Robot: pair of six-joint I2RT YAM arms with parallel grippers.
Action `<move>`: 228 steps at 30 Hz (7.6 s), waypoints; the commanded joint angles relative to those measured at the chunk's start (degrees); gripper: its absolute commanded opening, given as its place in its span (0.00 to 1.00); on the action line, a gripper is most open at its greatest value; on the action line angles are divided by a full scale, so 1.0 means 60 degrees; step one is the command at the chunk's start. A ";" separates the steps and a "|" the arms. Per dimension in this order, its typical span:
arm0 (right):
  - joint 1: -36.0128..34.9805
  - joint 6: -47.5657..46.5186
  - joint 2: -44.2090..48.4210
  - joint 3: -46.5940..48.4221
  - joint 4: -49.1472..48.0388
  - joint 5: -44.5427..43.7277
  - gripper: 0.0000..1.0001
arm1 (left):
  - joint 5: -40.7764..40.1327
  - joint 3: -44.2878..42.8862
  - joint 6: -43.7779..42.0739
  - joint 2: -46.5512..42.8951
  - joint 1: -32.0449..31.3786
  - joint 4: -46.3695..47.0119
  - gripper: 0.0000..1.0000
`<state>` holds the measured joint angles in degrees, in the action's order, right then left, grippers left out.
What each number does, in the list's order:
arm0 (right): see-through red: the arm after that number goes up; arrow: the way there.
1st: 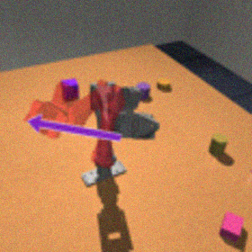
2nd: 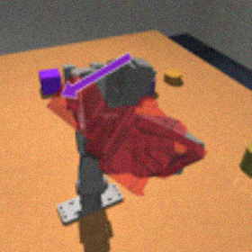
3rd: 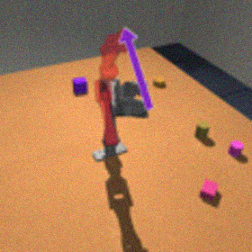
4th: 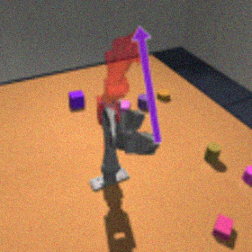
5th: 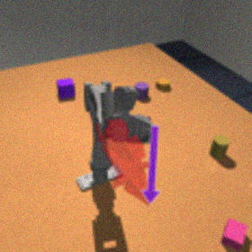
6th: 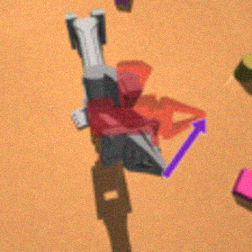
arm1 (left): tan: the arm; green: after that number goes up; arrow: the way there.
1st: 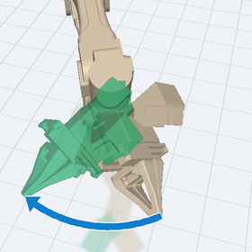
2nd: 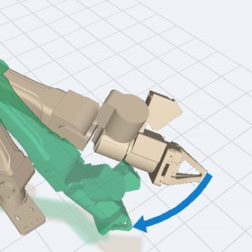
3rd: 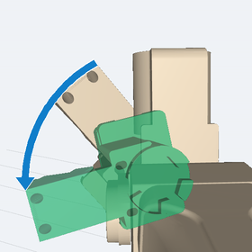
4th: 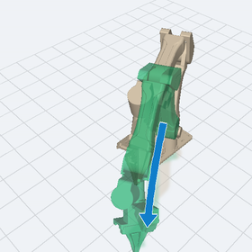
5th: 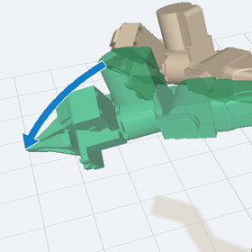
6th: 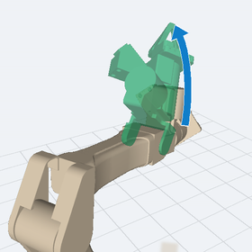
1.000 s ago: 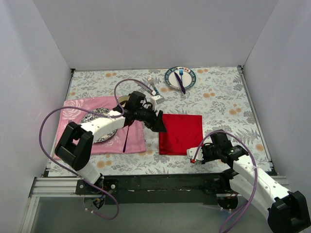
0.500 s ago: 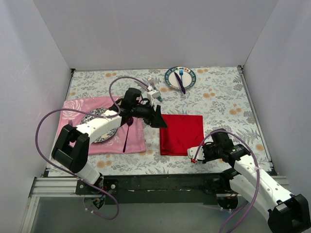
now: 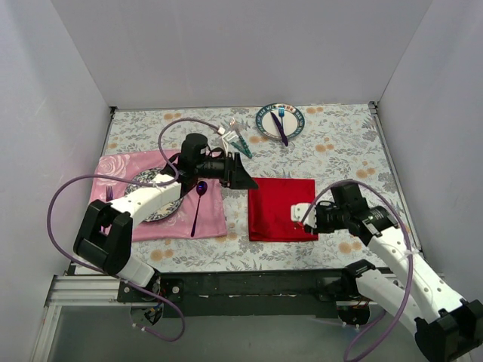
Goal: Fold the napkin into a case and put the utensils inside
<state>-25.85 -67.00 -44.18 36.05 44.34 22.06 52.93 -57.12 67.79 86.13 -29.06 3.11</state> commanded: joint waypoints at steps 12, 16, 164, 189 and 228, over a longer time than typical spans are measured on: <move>0.2169 0.9773 -0.5289 0.1857 -0.4165 0.4200 0.33 | -0.0076 0.2269 0.5370 0.1112 -0.2377 0.5134 0.20; 0.2213 1.0740 -0.6651 0.1726 -0.4896 0.4686 0.29 | -0.0354 0.2357 0.5766 0.2063 -0.2569 0.5776 0.18; 0.5025 1.4448 -1.0962 0.2444 -0.9015 0.5580 0.88 | 0.0509 -0.2491 0.5665 0.6052 -0.0620 0.6409 0.98; 0.5143 1.3408 -1.1327 0.2839 -0.7902 0.4453 0.84 | 0.0539 -0.0441 0.7628 0.6696 -0.1324 0.7713 0.98; 0.5143 1.3247 -1.1518 0.3161 -0.7565 0.4525 0.83 | 0.0949 0.1142 0.7263 0.5614 -0.2100 0.8857 0.98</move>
<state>4.43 16.23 -110.72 55.00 -3.70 57.78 57.56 -50.72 111.92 122.56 -41.80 54.83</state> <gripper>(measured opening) 0.835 0.981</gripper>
